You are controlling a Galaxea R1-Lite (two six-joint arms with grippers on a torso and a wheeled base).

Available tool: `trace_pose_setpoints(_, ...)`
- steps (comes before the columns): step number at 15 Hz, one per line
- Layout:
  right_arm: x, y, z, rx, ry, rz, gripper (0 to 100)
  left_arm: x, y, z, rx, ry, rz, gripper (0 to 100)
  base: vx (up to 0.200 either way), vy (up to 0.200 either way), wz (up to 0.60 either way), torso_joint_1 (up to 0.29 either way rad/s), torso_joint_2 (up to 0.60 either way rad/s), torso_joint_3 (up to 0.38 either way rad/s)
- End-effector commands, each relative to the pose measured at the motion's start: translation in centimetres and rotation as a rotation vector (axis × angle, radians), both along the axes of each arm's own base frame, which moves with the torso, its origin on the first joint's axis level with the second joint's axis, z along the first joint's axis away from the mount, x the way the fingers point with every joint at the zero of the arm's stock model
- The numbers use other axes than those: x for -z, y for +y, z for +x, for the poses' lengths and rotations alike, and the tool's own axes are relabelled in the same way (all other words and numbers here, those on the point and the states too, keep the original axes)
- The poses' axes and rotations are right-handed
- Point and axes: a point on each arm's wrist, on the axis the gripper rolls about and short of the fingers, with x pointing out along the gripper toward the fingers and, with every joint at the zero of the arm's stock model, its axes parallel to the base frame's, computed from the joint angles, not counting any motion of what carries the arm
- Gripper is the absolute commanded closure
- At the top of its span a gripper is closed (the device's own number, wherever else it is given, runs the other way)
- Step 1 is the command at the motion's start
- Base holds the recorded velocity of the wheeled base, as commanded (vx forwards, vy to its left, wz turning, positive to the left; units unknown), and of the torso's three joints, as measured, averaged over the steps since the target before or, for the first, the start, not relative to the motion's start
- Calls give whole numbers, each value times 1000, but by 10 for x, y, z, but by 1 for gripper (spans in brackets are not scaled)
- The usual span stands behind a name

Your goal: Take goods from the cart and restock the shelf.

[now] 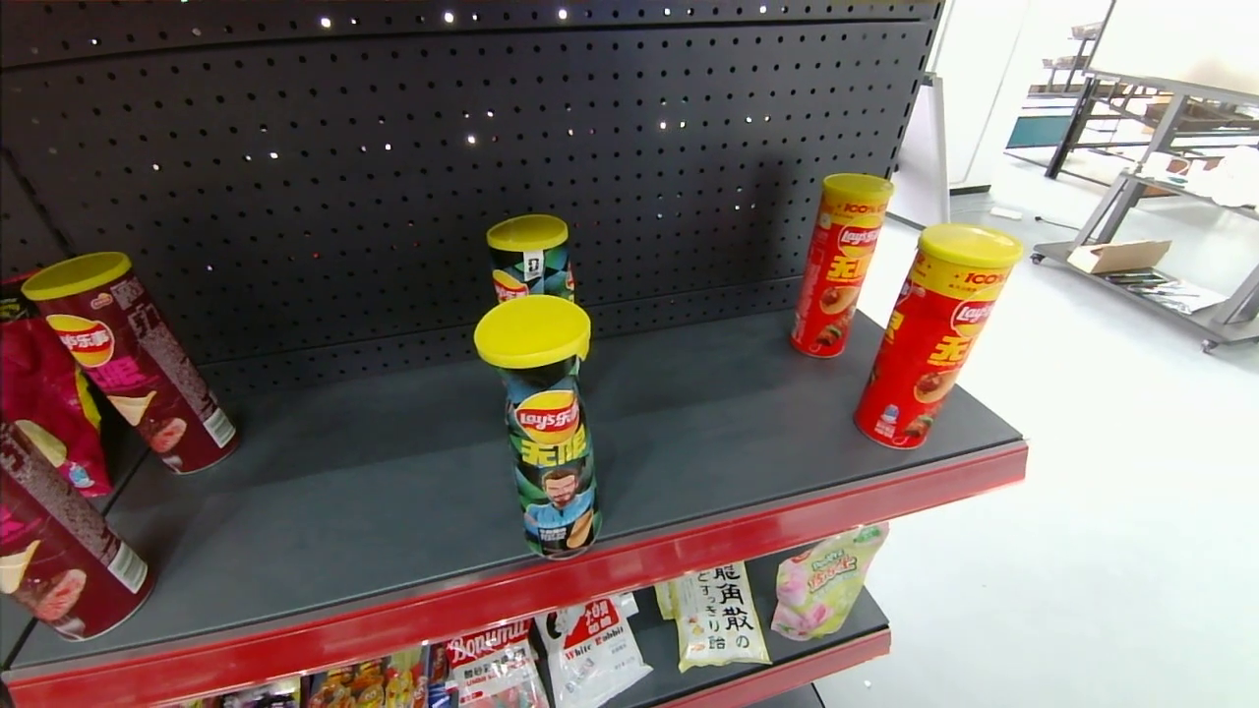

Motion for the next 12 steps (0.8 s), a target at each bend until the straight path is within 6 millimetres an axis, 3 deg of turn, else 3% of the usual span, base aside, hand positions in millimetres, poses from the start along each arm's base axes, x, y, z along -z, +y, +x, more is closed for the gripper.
trace_pose_setpoints(1,0,0,0,-1,2,0,0,4,0,-1,-2,-9,1,0,0,0,600,-17,2,2)
trace_pose_setpoints(5,0,0,0,-1,2,0,0,6,0,-1,-5,-8,4,0,0,0,600,4,2,4)
trace_pose_setpoints(9,0,0,0,-1,2,2,0,30,1,8,-53,63,27,0,0,0,0,0,0,0)
trace_pose_setpoints(12,0,0,0,-1,2,2,0,33,2,12,-120,35,33,0,0,0,0,0,0,0)
